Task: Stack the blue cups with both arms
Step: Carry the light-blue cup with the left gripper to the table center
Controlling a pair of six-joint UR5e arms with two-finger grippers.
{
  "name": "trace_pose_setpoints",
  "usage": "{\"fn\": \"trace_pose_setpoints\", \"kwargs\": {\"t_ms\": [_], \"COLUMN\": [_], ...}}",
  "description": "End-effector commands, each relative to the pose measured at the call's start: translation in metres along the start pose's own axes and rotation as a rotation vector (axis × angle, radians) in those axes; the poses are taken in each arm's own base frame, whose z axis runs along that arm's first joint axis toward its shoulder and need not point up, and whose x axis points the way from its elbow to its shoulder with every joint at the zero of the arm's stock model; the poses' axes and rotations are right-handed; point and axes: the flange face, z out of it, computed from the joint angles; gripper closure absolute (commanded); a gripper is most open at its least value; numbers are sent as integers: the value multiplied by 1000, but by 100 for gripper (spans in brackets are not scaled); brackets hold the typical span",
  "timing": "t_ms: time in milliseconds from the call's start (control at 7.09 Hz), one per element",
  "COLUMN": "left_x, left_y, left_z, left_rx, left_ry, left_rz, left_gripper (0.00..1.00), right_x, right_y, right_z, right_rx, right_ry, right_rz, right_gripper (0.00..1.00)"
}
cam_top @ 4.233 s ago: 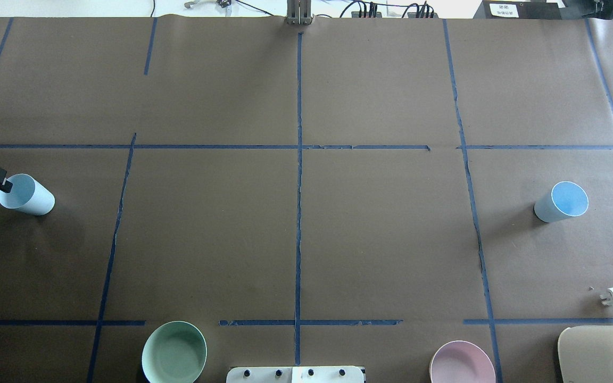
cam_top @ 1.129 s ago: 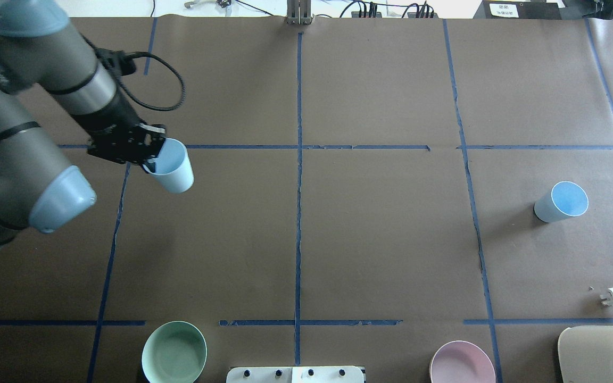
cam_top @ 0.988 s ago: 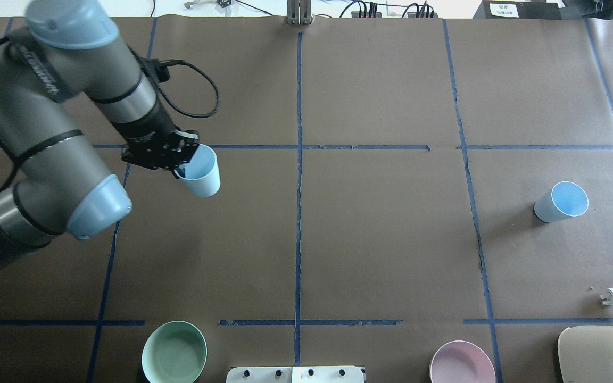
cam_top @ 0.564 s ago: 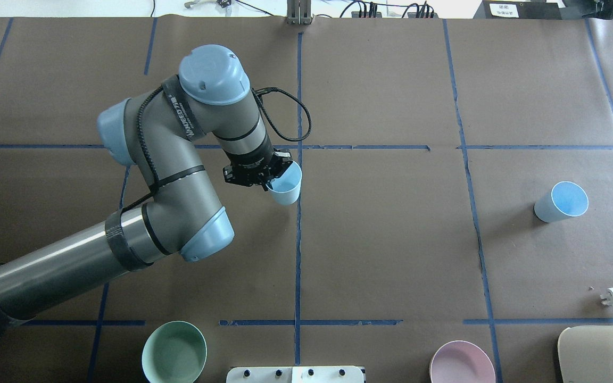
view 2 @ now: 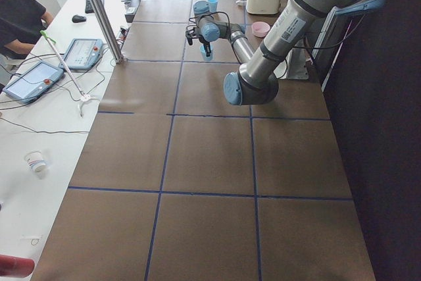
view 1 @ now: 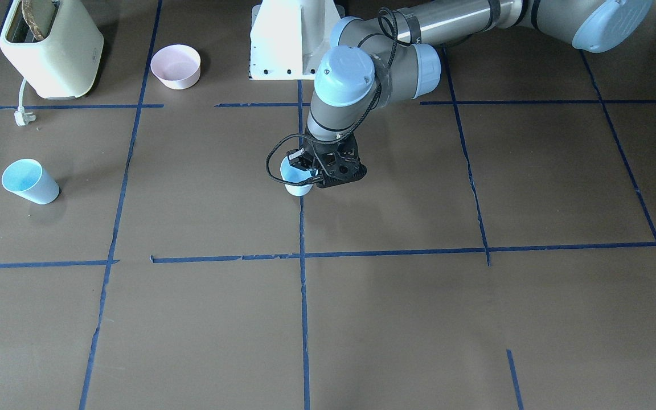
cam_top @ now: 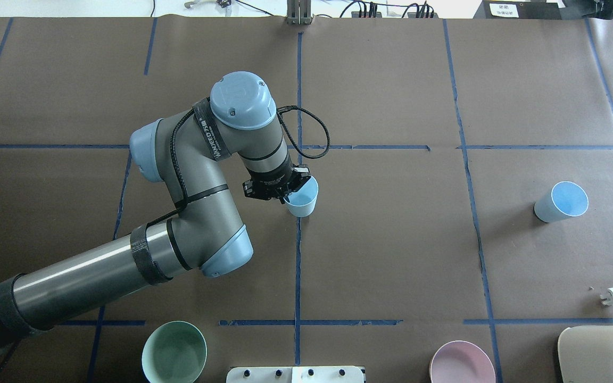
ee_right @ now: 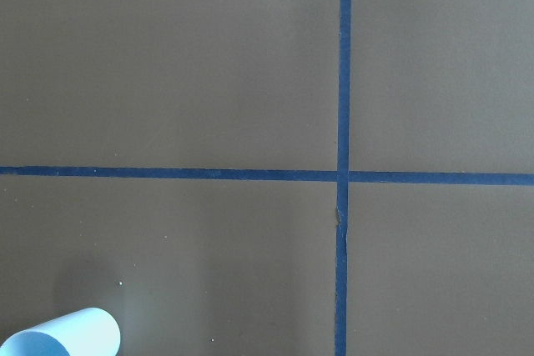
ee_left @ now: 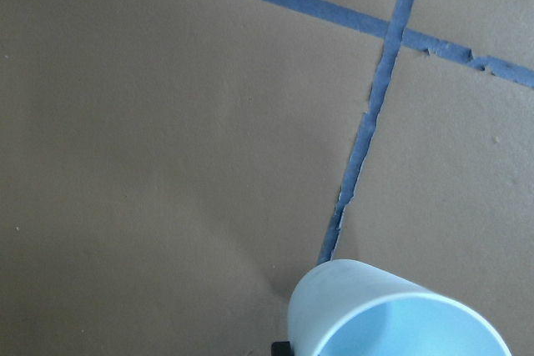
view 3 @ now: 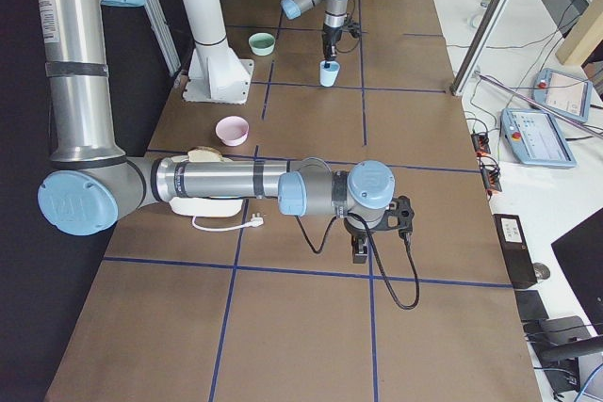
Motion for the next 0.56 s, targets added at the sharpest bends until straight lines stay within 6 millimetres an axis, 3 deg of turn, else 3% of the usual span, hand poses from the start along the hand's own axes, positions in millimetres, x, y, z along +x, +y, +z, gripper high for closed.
{"fn": "trace_pose_setpoints", "kwargs": {"t_ms": [0, 141, 282, 423], "left_x": [-1, -2, -2, -2], "left_y": [5, 4, 5, 4], "left_z": [6, 7, 6, 4], "left_rx": [-7, -3, 1, 18], "left_ry": [-8, -9, -7, -6], "left_rz": [4, 3, 5, 9], "left_gripper": [91, 63, 18, 0], "right_x": [-1, -1, -1, -2], "right_y": [-2, -2, -2, -3], "right_z": [-1, -1, -1, -1], "right_rx": [1, 2, 1, 2], "right_ry": [1, 1, 1, 1], "right_rz": [-3, -2, -3, -4], "right_gripper": [0, 0, 0, 0]}}
